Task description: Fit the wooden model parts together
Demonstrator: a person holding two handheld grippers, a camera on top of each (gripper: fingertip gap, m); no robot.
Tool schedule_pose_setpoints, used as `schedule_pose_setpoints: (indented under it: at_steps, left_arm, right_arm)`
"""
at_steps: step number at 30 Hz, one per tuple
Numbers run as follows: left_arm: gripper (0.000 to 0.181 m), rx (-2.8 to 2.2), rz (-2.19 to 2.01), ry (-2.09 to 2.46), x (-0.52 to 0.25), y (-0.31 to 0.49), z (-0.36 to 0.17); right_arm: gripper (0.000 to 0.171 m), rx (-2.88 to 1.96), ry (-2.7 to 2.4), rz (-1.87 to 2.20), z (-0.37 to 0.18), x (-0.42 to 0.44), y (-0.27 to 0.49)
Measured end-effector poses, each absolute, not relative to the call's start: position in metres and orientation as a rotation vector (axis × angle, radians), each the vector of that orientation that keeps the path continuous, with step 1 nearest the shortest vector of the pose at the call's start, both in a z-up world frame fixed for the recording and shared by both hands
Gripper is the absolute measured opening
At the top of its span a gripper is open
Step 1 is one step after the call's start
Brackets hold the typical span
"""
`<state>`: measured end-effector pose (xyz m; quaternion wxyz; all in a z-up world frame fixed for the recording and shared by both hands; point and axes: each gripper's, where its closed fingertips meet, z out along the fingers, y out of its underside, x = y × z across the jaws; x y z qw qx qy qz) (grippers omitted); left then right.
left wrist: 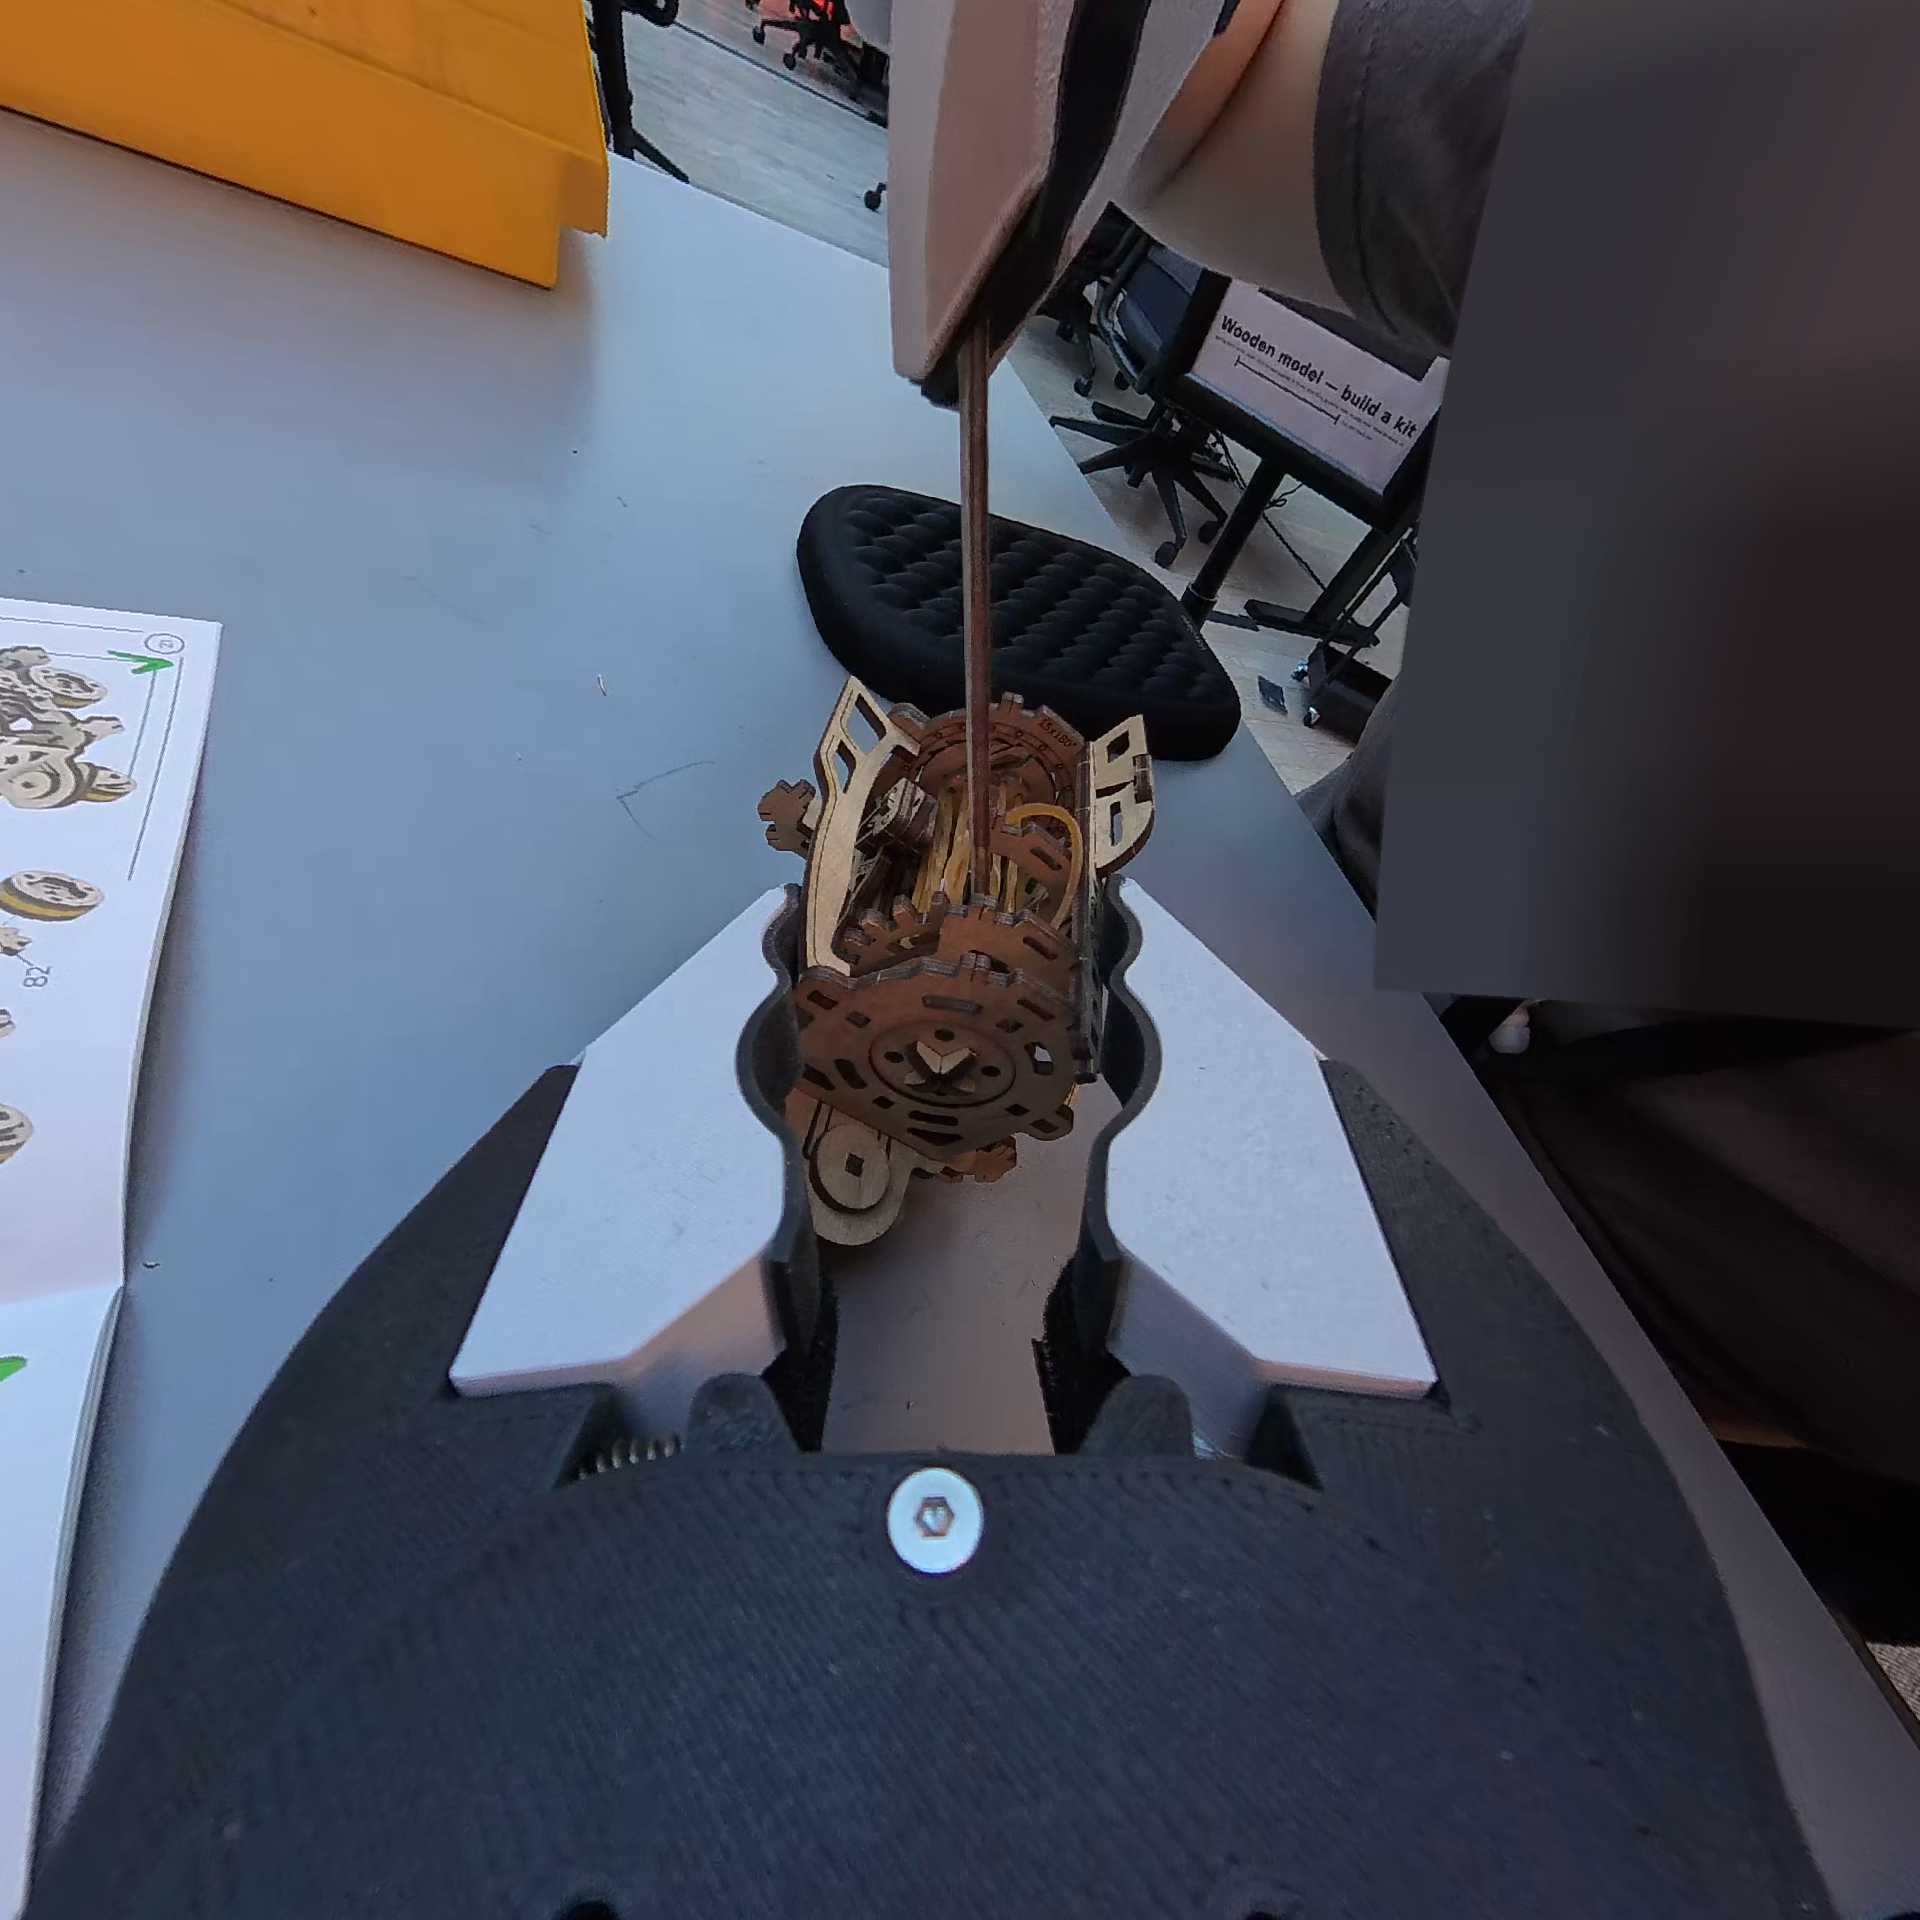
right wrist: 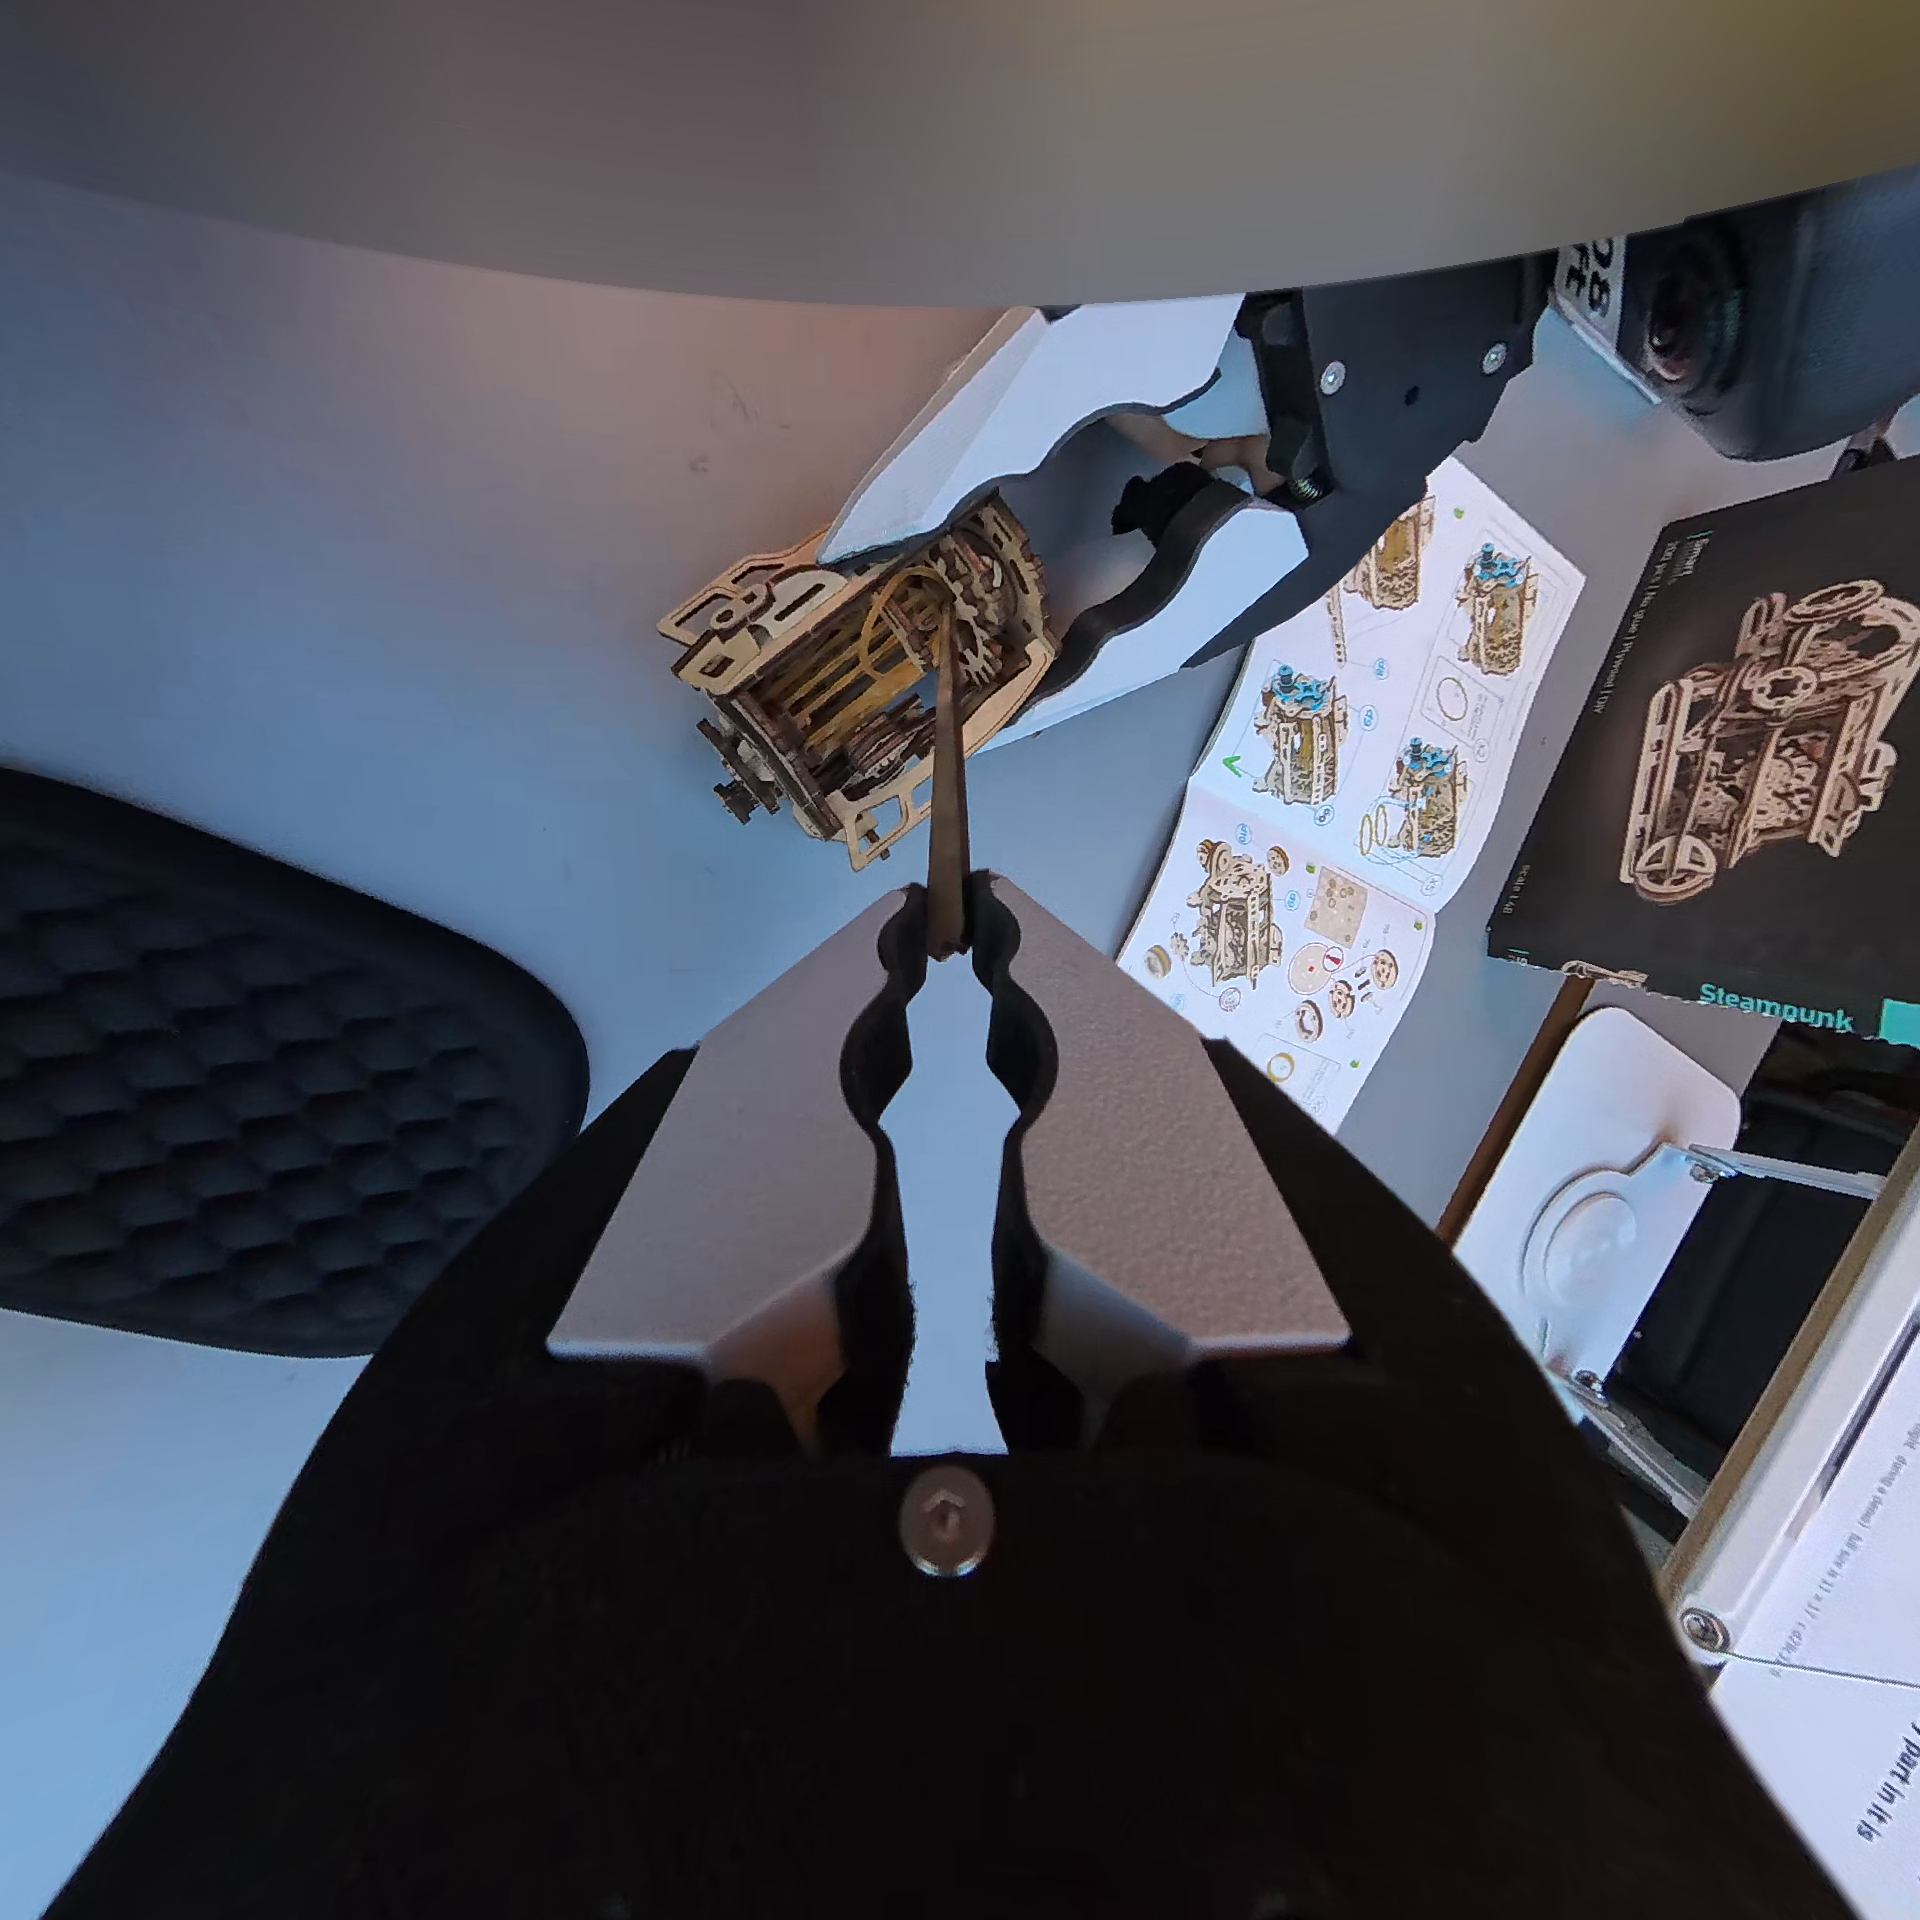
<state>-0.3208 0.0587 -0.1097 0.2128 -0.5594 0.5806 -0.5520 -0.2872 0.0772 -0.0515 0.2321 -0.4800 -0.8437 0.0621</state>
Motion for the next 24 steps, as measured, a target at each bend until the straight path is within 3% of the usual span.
schedule_pose_setpoints:
  at_steps: [1, 10, 24]
  left_arm:
    - [0.055, -1.552, -1.532, 1.612, -0.321, 0.059, -0.110]
    - [0.055, -1.543, -1.520, 1.619, -0.321, 0.058, -0.110]
    - [0.055, -1.564, -1.534, 1.599, -0.321, 0.060, -0.110]
  right_arm:
    - [0.007, -1.337, -2.328, 0.180, -0.052, -0.287, 0.077]
    - [0.007, -1.661, -2.338, 0.346, -0.072, -0.274, 0.088]
    - [0.007, -1.568, -2.105, 0.677, -0.046, -0.296, 0.082]
